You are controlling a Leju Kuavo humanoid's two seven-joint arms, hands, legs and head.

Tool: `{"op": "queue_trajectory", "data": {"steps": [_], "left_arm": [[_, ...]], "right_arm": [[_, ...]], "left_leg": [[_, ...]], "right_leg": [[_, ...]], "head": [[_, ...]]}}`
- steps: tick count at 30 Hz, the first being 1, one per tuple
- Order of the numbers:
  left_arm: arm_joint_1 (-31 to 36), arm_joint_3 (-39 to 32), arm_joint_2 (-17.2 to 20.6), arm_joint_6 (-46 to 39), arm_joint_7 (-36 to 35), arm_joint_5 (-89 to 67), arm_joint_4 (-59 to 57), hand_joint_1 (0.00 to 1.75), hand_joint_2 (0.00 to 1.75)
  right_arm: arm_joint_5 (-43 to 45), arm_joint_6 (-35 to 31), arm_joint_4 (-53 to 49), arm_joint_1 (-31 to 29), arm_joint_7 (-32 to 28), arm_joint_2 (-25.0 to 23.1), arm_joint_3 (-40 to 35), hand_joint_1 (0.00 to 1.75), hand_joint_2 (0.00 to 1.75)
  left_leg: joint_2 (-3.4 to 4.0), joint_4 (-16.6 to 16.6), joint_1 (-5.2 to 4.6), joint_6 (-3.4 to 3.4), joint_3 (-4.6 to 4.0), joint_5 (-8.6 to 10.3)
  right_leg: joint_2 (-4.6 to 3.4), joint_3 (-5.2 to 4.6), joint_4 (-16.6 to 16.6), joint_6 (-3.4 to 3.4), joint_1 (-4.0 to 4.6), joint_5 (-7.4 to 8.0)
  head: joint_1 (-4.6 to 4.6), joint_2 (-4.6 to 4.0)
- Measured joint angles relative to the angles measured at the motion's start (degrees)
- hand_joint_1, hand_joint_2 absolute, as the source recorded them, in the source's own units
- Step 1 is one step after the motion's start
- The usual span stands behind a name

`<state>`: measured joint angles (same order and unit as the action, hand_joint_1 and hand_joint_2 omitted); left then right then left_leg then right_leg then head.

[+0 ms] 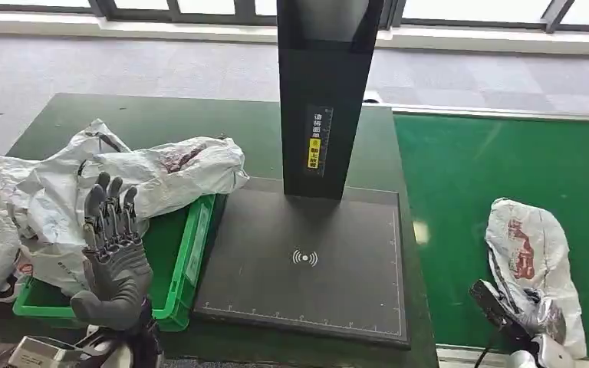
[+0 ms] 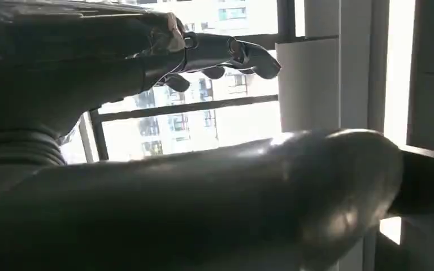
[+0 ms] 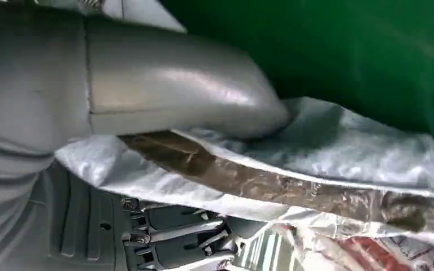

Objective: Moved the parcel from conveyor to table for the left to box.

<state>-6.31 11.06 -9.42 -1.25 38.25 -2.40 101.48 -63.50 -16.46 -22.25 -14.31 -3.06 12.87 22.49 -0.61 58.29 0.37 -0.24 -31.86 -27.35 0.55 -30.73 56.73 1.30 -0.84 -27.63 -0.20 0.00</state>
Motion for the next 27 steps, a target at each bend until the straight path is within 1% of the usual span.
{"op": "queue_trajectory", "data": {"steps": [3, 9, 11, 13, 14, 16, 17, 19, 20, 21, 23, 24, 27], "left_arm": [[-0.17, -0.79, -0.63, 0.15, -0.02, -0.31, 0.04, 0.00, 0.00], [-0.44, -1.55, -1.27, 0.15, 0.00, -0.44, 0.22, 0.00, 0.00], [-0.60, -1.77, -1.42, 0.06, 0.00, -0.44, 0.52, 0.00, 0.00], [-1.30, -2.27, -1.77, -0.28, 0.00, -0.33, 1.36, 0.00, 0.00], [-1.82, -2.60, -1.94, -0.42, 0.00, -0.24, 1.97, 0.00, 0.00], [-2.91, -3.30, -2.38, -0.59, -0.02, -0.13, 3.54, 0.00, 0.00], [-3.37, -3.54, -2.60, -0.68, 0.00, -0.11, 4.11, 0.00, 0.00], [-3.81, -3.67, -2.80, -0.74, 0.00, -0.07, 4.83, 0.00, 0.00], [-4.01, -3.78, -2.95, -0.74, 0.00, -0.02, 5.24, 0.00, 0.00], [-4.21, -3.96, -3.10, -0.74, 0.00, 0.07, 5.51, 0.00, 0.00], [-4.35, -4.28, -3.32, -0.83, 0.00, 0.50, 5.77, 0.00, 0.00], [-4.33, -4.46, -3.45, -0.85, -0.02, 0.65, 5.86, 0.00, 0.00], [-4.30, -4.54, -3.74, -0.94, 0.00, 0.70, 6.03, 0.00, 0.00]], "right_arm": [[-0.06, -2.25, -3.30, 2.02, -2.86, -0.59, 1.20, 1.75, 1.75], [0.09, -2.45, -6.82, 3.72, -3.58, -1.57, 2.23, 1.75, 1.75], [0.09, -4.11, -8.29, 4.44, -5.77, -1.92, 2.25, 1.75, 1.75], [0.75, -5.02, -12.54, 6.41, -9.33, -3.34, 2.25, 1.75, 1.75], [2.98, -6.56, -16.27, 8.11, -12.78, -4.70, 2.25, 1.75, 1.75], [9.35, -12.38, -26.78, 12.41, -22.11, -8.71, 1.90, 1.75, 1.75], [10.78, -14.15, -32.63, 14.07, -24.90, -10.37, 1.46, 1.75, 1.75], [11.26, -14.45, -39.01, 16.23, -25.22, -12.62, 0.67, 1.75, 1.75], [12.58, -15.00, -43.10, 17.77, -26.06, -13.92, 0.33, 1.75, 1.75], [15.02, -16.40, -47.62, 19.48, -28.24, -14.93, -0.20, 1.75, 1.75], [19.55, -19.28, -54.81, 22.24, -33.01, -16.86, -2.35, 1.75, 1.75], [20.46, -20.73, -58.68, 23.56, -35.09, -17.81, -4.38, 1.75, 1.75], [20.50, -22.93, -65.47, 26.31, -36.54, -19.76, -9.36, 1.75, 1.75]], "left_leg": [[-0.07, 0.01, -0.01, 0.05, -0.07, -0.03], [-0.03, -0.02, 0.00, 0.04, -0.13, -0.04], [-0.03, -0.04, 0.00, 0.04, -0.16, -0.04], [-0.03, -0.06, 0.00, 0.03, -0.24, -0.04], [-0.03, -0.07, 0.00, 0.03, -0.29, -0.04], [-0.01, -0.07, 0.00, 0.00, -0.42, -0.05], [0.01, -0.07, 0.00, -0.02, -0.43, -0.06], [-0.01, -0.07, 0.00, -0.03, -0.44, -0.05], [-0.14, -0.08, 0.00, -0.04, -0.46, -0.05], [-0.24, -0.08, 0.00, -0.04, -0.51, -0.05], [-0.20, -0.09, 0.00, -0.12, -0.54, -0.02], [-0.11, -0.10, 0.00, -0.20, -0.51, -0.07], [0.10, -0.10, 0.00, -0.23, -0.45, -0.09]], "right_leg": [[0.04, 0.03, 0.00, 0.02, 0.00, 0.01], [-0.01, -0.11, 0.03, -0.01, 0.01, -0.01], [0.00, -0.11, 0.05, -0.03, 0.02, -0.03], [0.00, -0.14, 0.09, -0.03, 0.02, -0.03], [0.00, -0.21, 0.12, -0.04, 0.02, -0.03], [-0.02, -0.45, 0.21, -0.11, 0.02, -0.08], [-0.03, -0.51, 0.23, -0.13, 0.02, -0.09], [0.02, -0.55, 0.24, -0.18, 0.02, -0.13], [0.20, -0.53, 0.27, -0.24, 0.02, -0.18], [0.29, -0.51, 0.30, -0.28, 0.02, -0.22], [0.21, -0.56, 0.34, -0.29, 0.02, -0.21], [0.13, -0.60, 0.36, -0.30, 0.02, -0.21], [-0.07, -0.65, 0.36, -0.30, 0.01, -0.21]], "head": [[0.00, 0.00], [0.00, 0.00], [0.00, 0.00], [0.00, 0.00], [0.00, 0.00], [0.00, 0.00], [0.00, 0.00], [0.00, 0.00], [0.00, 0.00], [0.00, 0.00], [0.00, 0.00], [0.00, 0.00], [0.00, 0.00]]}}
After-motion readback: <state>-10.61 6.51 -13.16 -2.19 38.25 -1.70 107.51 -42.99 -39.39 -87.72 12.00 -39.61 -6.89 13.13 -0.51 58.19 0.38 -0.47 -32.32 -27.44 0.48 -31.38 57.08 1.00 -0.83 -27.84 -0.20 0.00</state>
